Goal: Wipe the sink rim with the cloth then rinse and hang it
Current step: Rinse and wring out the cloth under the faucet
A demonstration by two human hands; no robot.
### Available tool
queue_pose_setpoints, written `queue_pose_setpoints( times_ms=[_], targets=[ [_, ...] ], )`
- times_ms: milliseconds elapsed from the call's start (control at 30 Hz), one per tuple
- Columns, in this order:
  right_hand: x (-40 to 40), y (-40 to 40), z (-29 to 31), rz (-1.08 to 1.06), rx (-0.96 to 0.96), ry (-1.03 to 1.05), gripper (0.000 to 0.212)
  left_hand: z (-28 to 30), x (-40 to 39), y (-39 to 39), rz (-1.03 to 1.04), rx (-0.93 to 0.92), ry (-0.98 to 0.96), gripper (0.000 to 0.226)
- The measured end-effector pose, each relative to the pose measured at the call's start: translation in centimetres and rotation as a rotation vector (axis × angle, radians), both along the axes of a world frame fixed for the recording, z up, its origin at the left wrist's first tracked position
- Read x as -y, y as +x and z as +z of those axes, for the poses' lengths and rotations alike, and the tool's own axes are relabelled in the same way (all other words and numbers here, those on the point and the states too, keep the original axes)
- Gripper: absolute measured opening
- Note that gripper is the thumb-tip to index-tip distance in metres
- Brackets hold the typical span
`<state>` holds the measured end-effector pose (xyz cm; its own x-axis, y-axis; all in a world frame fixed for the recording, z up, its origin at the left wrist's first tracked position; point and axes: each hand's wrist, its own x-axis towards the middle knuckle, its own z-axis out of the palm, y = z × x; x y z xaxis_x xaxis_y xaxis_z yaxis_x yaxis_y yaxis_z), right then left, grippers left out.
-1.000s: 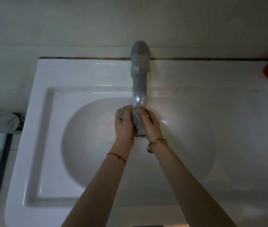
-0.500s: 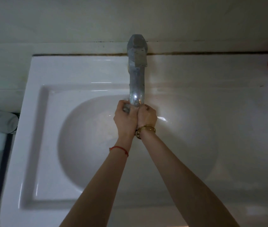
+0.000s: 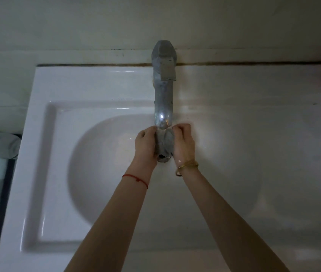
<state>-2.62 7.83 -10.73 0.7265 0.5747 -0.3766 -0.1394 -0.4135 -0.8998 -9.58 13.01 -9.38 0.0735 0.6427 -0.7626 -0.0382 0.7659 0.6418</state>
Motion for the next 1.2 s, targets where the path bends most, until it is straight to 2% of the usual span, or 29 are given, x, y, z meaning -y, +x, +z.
queue_pose_setpoints(
  times_ms=[67, 100, 167, 233, 367, 533, 633, 700, 767, 833, 867, 933, 1000, 1067, 1133, 1200],
  targets=[
    [-0.1, 0.8, 0.5, -0.141, -0.455, 0.037, 0.024, 0.4, 0.4, -0.5, 0.033, 0.086, 0.073, 0.008],
    [-0.1, 1.0, 0.6, -0.162, -0.629, 0.034, 0.033, 0.4, 0.7, -0.7, 0.041, 0.081, 0.136, 0.015],
    [-0.3, 1.2, 0.8, -0.159, -0.797, -0.041, 0.044, 0.5, 1.1, -1.0, 0.008, 0.017, 0.289, 0.022],
    [-0.7, 0.8, 0.6, -0.156, -0.832, -0.092, 0.049, 0.4, 1.5, -0.8, -0.088, -0.059, 0.448, 0.02],
    [-2.0, -0.8, 0.5, -0.229, -0.761, -0.098, 0.046, 0.4, 2.3, 0.6, -0.165, -0.104, 0.611, 0.008],
    [-2.9, -1.7, 0.2, -0.251, -0.556, -0.196, 0.036, -0.2, 1.1, 1.0, -0.146, -0.214, 0.695, 0.027],
    [-3.2, -1.8, -0.1, -0.132, -0.301, -0.224, 0.03, -0.8, 0.7, 1.0, -0.102, -0.249, 0.654, 0.011],
    [-3.0, -2.0, -0.5, -0.073, -0.178, -0.217, 0.034, -1.2, 0.5, 1.2, -0.007, -0.24, 0.581, 0.02],
    [-2.3, -2.2, -0.6, -0.09, -0.112, -0.122, 0.047, -1.2, 0.2, 1.4, 0.081, -0.224, 0.463, 0.043],
    [-1.2, -1.9, -1.0, 0.023, 0.093, -0.057, 0.045, -1.2, -0.2, 1.6, 0.197, -0.193, 0.228, 0.054],
    [-0.8, -1.6, -1.1, 0.103, 0.181, -0.049, 0.04, -1.2, -0.2, 1.6, 0.265, -0.114, 0.088, 0.053],
    [-0.2, -1.3, -1.2, 0.151, 0.18, -0.053, 0.035, -1.1, 0.0, 1.5, 0.268, 0.008, -0.057, 0.033],
    [0.0, -0.9, -0.6, -0.002, -0.056, -0.027, 0.028, -0.9, 0.4, 1.4, 0.216, 0.009, -0.003, 0.02],
    [-0.3, 0.0, -0.1, -0.105, -0.462, 0.009, 0.015, -0.7, 1.1, 1.0, 0.114, -0.027, 0.13, 0.004],
    [-0.3, 1.1, 0.7, -0.05, -0.732, 0.021, 0.037, -1.1, 1.6, 0.5, -0.051, -0.107, 0.313, 0.02],
    [-0.4, 1.8, 1.1, -0.035, -0.845, -0.002, 0.046, -1.2, 1.9, 0.0, -0.167, -0.213, 0.508, 0.021]
  ],
)
